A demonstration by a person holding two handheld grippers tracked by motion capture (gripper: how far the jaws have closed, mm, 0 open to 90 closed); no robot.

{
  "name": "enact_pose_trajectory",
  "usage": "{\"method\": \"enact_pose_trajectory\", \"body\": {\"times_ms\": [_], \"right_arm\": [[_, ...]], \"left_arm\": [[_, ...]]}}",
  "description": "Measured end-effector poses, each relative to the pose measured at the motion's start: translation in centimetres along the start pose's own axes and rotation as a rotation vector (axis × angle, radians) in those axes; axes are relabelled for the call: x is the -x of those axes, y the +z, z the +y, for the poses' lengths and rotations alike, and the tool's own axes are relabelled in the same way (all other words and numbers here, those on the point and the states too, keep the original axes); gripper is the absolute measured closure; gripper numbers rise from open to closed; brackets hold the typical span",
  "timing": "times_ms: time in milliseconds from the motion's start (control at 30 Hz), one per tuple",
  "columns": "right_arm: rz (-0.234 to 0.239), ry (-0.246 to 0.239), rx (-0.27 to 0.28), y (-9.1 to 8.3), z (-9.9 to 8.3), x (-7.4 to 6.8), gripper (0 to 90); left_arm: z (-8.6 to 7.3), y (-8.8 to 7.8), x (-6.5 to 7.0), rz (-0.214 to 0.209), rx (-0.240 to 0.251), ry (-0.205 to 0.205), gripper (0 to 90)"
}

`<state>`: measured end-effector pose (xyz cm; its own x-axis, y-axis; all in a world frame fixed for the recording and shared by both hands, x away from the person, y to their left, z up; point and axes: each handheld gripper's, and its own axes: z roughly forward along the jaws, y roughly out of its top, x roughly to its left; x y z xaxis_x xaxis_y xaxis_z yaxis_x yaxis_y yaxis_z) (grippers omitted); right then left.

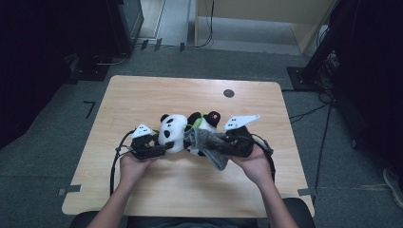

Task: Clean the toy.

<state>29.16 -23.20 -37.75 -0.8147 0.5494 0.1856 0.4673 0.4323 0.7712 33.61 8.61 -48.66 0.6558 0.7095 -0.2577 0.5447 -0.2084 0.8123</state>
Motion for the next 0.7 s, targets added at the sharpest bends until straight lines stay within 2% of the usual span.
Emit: {"method": "enact_pose_trajectory", "body": {"times_ms": [100,133,167,200,233,267,300,333,367,400,433,467,533,567,600,700], "right_arm": [[0.041,-0.044,-0.043,2.1,0.1,-1.9,77.8],[0.041,-0.044,-0.043,2.1,0.1,-1.9,77.8],[0.056,-0.053,-0.07,3.5,-0.1,-2.6,77.7],[0.056,-0.053,-0.07,3.5,-0.1,-2.6,77.7],[0.075,-0.055,-0.098,4.9,-0.6,-3.0,77.8],[0.075,-0.055,-0.098,4.9,-0.6,-3.0,77.8],[0.102,-0.046,-0.125,6.2,-1.1,-3.4,78.2],[0.102,-0.046,-0.125,6.2,-1.1,-3.4,78.2],[0.105,-0.054,-0.168,7.7,-1.7,-4.0,78.1],[0.105,-0.054,-0.168,7.7,-1.7,-4.0,78.1],[0.097,-0.063,-0.196,9.2,-2.0,-4.3,78.1],[0.097,-0.063,-0.196,9.2,-2.0,-4.3,78.1],[0.081,-0.052,-0.2,10.5,-2.2,-4.3,78.1],[0.051,-0.048,-0.188,11.7,-2.0,-4.1,78.0],[0.051,-0.048,-0.188,11.7,-2.0,-4.1,78.0],[0.011,-0.047,-0.167,13.0,-1.5,-3.8,78.0]], "left_arm": [[0.0,0.0,0.0,0.0,-0.003,-0.006,34.1],[0.1,0.0,0.0,0.0,-0.004,-0.008,34.1],[0.1,0.0,0.0,0.001,-0.005,-0.008,34.0],[0.1,0.0,0.1,0.001,-0.007,-0.006,34.0],[0.2,0.0,0.0,0.0,-0.013,-0.004,33.9],[0.2,0.0,0.0,0.0,-0.013,-0.004,33.8],[0.3,-0.1,0.1,0.0,-0.012,-0.007,33.9],[0.3,-0.1,0.1,0.0,-0.012,-0.007,33.9],[0.3,-0.1,0.1,0.001,-0.01,-0.008,34.0],[0.4,-0.1,0.1,0.001,-0.01,-0.008,34.0],[0.4,-0.1,0.1,0.001,-0.01,-0.014,34.0],[0.4,-0.1,0.1,0.001,-0.01,-0.014,34.0],[0.4,-0.1,0.1,0.002,-0.011,-0.013,34.0],[0.5,-0.1,0.2,0.003,-0.012,-0.014,34.1],[0.5,-0.2,0.2,0.004,-0.013,-0.014,34.1],[0.5,-0.2,0.2,0.004,-0.013,-0.015,34.1]]}}
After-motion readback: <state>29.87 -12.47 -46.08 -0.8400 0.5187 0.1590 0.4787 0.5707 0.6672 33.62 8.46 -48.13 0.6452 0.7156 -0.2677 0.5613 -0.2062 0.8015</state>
